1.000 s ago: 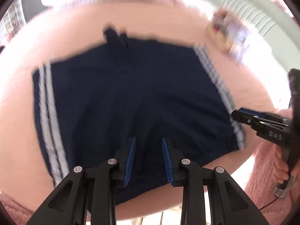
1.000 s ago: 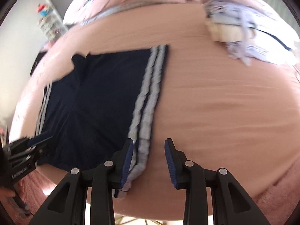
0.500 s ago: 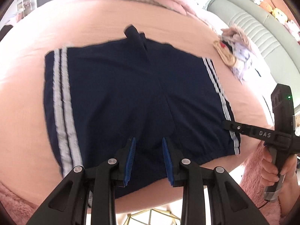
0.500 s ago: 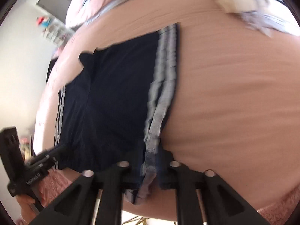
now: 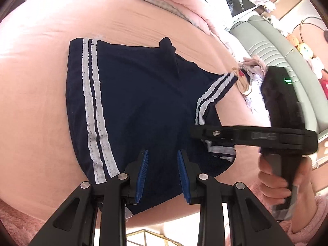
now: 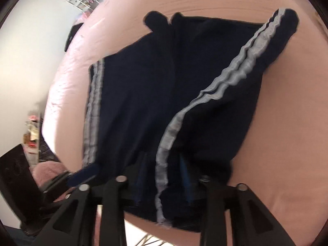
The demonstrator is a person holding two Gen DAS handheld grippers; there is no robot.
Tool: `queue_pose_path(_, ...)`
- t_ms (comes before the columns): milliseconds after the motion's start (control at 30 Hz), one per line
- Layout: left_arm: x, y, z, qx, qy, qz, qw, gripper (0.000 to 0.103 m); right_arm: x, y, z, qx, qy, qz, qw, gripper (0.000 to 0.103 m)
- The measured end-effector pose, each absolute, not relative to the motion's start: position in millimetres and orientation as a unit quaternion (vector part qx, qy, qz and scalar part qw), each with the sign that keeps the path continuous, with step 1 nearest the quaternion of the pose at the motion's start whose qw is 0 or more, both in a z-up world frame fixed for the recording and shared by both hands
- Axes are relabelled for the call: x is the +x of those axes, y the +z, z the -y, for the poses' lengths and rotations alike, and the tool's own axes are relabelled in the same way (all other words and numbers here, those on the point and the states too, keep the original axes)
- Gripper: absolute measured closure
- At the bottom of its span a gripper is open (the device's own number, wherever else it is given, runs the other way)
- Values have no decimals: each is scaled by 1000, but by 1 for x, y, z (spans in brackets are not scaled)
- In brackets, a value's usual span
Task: Fold clothes
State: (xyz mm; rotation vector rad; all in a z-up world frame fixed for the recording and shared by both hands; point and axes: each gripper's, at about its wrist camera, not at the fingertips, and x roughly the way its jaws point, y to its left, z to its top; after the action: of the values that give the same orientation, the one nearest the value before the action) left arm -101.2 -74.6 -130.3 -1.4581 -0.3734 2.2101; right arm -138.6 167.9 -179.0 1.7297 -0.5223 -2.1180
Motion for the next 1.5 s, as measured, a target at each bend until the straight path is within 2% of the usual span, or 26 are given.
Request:
queue_pose_path(133, -108, -134, 65, -532, 797, 149, 245, 76, -116, -123, -195, 520, -786, 252, 218, 59)
queue_pose_path(233, -114, -138, 50, -533, 780, 172, 277, 76, -89, -91, -222, 462, -842, 222, 168, 59)
queue_pose_path(367, -116, -142, 30, -539, 752, 206, 318, 76, -82, -122, -241, 495, -860, 123, 16, 59)
queue_pose_path(433, -115, -144, 22, -543, 735, 227, 335, 77, -76, -149, -256, 526, -840, 134, 3, 59)
queue_pose_path(533, -115, -148, 10, -548, 710, 259, 360, 76, -69, -179, -265, 555, -812, 179, 22, 59)
queue_pose_path(600, -116, -150, 5, -549, 698, 277, 366, 75, -66, -177, -265, 546, -820, 170, 39, 59)
queue_pose_path(700, -120, -154, 0, -555, 682, 307, 365, 62, -66, -172, -260, 540, -819, 171, 90, 59)
queue_pose_path(933, -127, -148, 13, -541, 680, 351, 349, 59, -56, -156, -229, 516, -832, 126, 160, 59)
queue_pose_path(967, -127, -149, 14, -543, 683, 349, 341, 56, -55, -154, -224, 512, -833, 120, 171, 59)
queue_pose_path(1067, -129, -155, 10, -555, 693, 324, 326, 56, -58, -164, -204, 527, -822, 98, 192, 59)
queue_pose_path(1133, -131, -157, 8, -560, 696, 312, 322, 57, -61, -170, -194, 544, -813, 82, 190, 59)
queue_pose_path(1200, -133, -157, 6, -562, 698, 307, 321, 70, -58, -169, -195, 548, -809, 84, 195, 59)
queue_pose_path(1300, -137, -157, 3, -565, 700, 298, 320, 70, -53, -158, -210, 530, -817, 105, 200, 59)
queue_pose_path(1433, -142, -158, -3, -572, 703, 280, 315, 70, -56, -157, -234, 521, -832, 128, 139, 59)
queue_pose_path(1467, -143, -160, -6, -576, 705, 272, 312, 74, -57, -158, -237, 521, -833, 135, 128, 59)
queue_pose_path(1500, -142, -160, -8, -580, 708, 260, 309, 92, -58, -159, -239, 520, -834, 141, 118, 59)
